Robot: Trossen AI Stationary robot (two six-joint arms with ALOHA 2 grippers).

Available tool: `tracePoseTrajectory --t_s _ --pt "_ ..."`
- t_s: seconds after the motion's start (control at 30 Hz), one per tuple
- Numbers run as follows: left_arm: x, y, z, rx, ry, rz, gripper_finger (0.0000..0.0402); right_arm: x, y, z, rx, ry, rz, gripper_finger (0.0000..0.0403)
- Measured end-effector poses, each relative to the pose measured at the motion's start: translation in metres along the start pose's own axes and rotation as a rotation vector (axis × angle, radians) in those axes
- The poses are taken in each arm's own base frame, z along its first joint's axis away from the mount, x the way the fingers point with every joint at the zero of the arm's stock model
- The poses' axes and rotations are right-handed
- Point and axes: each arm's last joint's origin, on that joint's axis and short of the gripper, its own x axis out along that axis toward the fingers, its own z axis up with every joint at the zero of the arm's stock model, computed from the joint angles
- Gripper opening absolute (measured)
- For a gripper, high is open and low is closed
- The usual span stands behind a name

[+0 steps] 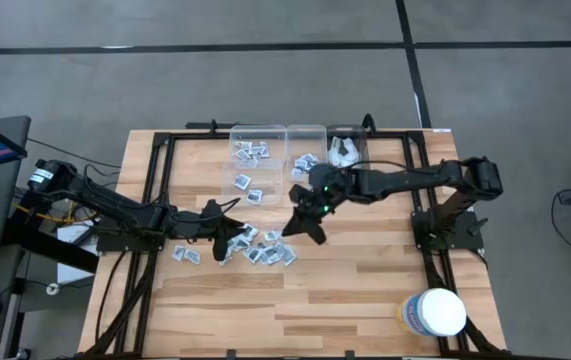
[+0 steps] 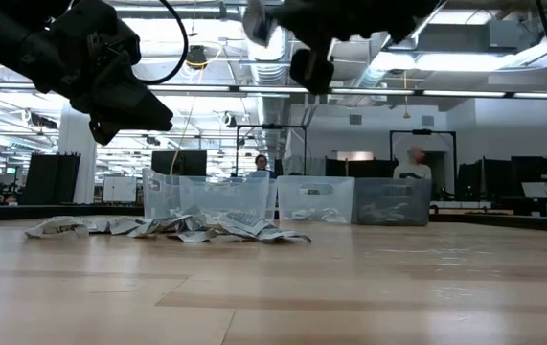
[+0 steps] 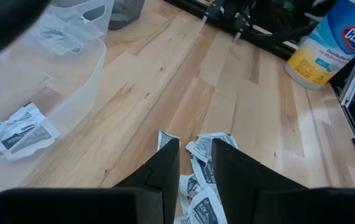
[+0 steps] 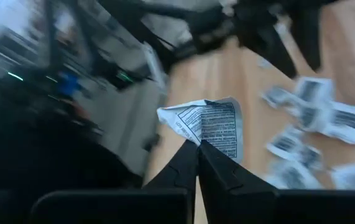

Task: Pick & Place First Aid Supplies
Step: Put the alcohol pad into the top right transparent bin

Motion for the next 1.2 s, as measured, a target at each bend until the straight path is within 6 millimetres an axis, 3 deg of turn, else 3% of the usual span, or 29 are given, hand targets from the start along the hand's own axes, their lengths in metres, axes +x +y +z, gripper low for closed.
tracePoseTrajectory --t_s 0.2,0.77,1.03,1.2 --pt "0.0 0.0 0.0 0.006 -0.003 0.0 0.0094 -0.008 -0.002 0.014 0.093 -0.055 0.117 0.0005" --pt "-0.001 -0.007 0.015 0.15 -0.148 -0.06 0.0094 -0.005 -0.002 0.013 0.058 -0.052 0.119 0.0002" --pt "-0.001 -0.007 0.015 0.176 -0.152 -0.051 0.0094 -0.005 -0.005 0.014 -0.019 -0.088 0.056 0.0001" --pt "-0.001 -0.007 0.015 0.175 -0.155 -0.045 0.0094 -0.011 -0.019 0.013 -0.083 -0.096 -0.096 0.0001"
